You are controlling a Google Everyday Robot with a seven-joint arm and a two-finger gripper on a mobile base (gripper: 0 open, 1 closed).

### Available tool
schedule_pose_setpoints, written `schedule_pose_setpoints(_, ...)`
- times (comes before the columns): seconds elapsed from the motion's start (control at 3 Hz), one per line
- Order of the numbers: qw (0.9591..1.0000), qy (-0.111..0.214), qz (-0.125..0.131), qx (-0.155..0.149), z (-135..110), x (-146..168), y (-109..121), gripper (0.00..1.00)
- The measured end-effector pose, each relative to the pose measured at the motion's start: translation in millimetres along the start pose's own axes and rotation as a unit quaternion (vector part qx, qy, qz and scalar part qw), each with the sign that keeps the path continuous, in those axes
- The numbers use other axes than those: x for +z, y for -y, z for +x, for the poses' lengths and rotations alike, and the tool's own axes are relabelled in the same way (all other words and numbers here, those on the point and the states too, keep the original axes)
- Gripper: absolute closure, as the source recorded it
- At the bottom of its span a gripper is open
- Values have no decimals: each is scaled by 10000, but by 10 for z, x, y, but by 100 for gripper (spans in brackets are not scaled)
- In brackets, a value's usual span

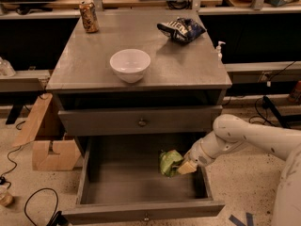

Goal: Place green jalapeno chip bag into middle drawer

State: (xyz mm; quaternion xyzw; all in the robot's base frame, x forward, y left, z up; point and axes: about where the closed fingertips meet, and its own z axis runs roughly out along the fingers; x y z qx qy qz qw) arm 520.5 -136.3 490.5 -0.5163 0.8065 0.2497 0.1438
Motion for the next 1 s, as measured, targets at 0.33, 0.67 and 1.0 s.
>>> schedule_pose_setpoints(0.33,10000,-4,-19,-2,0,18,-9,15)
schedule_pose_setpoints(0.67,10000,-8,-38,-4,-1,36,-18,0)
schedule_pose_setpoints(1.0,10000,-8,-38,-4,-1,36,-18,0)
